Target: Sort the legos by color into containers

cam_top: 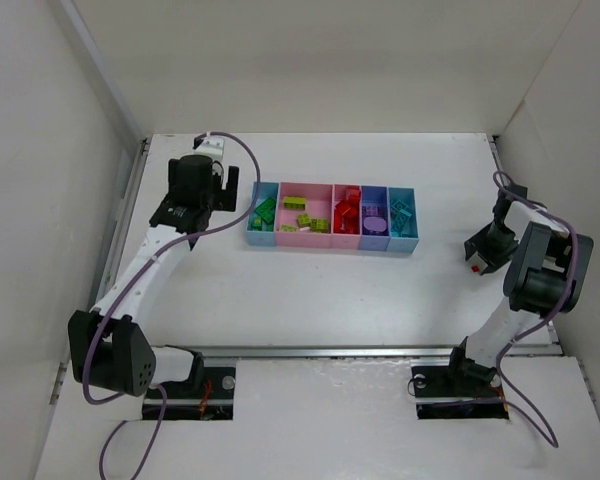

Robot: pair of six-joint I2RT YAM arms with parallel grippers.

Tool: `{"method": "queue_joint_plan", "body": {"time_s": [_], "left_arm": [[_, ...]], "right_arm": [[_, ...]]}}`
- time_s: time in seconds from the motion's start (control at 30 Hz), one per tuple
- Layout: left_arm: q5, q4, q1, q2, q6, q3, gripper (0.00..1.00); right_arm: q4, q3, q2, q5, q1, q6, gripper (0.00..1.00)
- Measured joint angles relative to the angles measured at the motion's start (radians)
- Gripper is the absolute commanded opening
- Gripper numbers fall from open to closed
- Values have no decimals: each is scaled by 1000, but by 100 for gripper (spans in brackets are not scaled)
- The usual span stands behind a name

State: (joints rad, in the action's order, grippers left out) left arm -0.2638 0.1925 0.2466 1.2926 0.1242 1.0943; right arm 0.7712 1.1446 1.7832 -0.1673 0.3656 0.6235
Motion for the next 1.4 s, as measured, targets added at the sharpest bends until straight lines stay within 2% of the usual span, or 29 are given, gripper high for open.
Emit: {"method": "queue_joint_plan", "body": {"time_s": [0.07,0.2,0.5,0.53,0.63,0.7,0.93,0.97,1.1,1.13,1.33,1.4], "left_arm": [[-1,1,-4,0,-5,-4,100],[-2,1,-16,0,-11,-5,100],[-2,0,-46,2,-13,-5,100],[-3,-2,-47,3,-13,-5,100],[-3,-2,-54,10,-13,-5,100],[-3,-2,-57,15,-13,-5,100],[-3,-2,-59,19,-13,-5,100],[-3,-2,-59,19,-13,-5,100],[-3,-2,-59,19,-13,-5,100],[-3,-2,-59,19,-13,-5,100],[-3,-2,-59,19,-13,-5,100],[-3,-2,-59,19,-13,-5,100]], "right_arm": [[-3,4,4,-1,0,16,61],[-18,10,11,12,0,53,54],[-52,-13,-2,17,0,102,54],[-60,-21,-8,19,-1,107,49],[-69,-36,-18,19,-6,115,48],[-69,-42,-23,15,-16,114,41],[-71,-54,-31,6,-47,114,40],[-72,-55,-31,6,-47,114,36],[-72,-60,-35,6,-47,111,28],[-71,-60,-36,6,-47,112,20],[-74,-64,-39,6,-47,112,0],[-77,-67,-42,6,-48,110,0]]}}
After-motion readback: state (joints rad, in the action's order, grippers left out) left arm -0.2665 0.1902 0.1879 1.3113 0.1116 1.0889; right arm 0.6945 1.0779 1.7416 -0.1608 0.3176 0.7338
